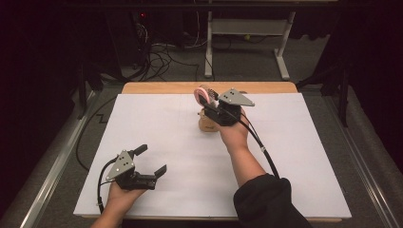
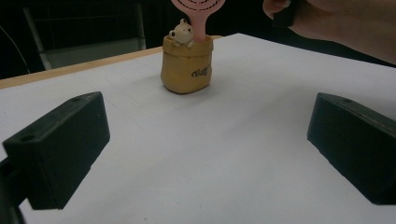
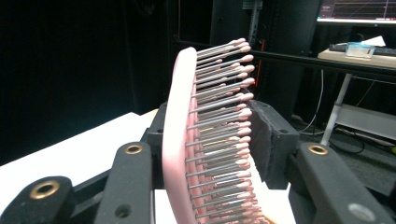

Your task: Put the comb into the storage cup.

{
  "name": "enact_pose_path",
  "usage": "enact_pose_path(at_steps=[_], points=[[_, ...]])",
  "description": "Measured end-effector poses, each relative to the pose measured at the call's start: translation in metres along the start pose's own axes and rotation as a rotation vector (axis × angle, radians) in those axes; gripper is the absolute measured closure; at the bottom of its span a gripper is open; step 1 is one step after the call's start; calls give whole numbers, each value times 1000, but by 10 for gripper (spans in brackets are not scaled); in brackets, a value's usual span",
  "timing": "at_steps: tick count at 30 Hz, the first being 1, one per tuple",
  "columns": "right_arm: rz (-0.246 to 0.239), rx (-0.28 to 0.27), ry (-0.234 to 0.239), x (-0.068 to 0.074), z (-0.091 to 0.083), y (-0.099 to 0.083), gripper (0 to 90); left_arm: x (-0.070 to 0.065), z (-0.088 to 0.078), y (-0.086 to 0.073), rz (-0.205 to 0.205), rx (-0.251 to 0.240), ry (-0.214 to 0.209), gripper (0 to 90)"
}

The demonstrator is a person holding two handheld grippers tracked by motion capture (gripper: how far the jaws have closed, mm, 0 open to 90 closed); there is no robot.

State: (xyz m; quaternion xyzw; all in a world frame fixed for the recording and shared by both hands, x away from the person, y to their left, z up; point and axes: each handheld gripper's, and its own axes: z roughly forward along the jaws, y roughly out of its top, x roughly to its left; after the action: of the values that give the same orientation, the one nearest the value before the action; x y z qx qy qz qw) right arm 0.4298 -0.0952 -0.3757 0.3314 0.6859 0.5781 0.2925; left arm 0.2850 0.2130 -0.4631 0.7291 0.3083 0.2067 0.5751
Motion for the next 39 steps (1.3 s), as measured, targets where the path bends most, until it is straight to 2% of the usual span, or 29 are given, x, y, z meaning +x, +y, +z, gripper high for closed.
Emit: enact_pose_path(at_steps=[16,29,39], points=[[3,13,29,8,-1,-2,521,0,0,0,1,1,0,0],[9,18,36,8,-1,-2,451,1,0,0,2,2,1,0],[16,36,29,6,-3,-1,350,2,0,0,0,12,8,0]])
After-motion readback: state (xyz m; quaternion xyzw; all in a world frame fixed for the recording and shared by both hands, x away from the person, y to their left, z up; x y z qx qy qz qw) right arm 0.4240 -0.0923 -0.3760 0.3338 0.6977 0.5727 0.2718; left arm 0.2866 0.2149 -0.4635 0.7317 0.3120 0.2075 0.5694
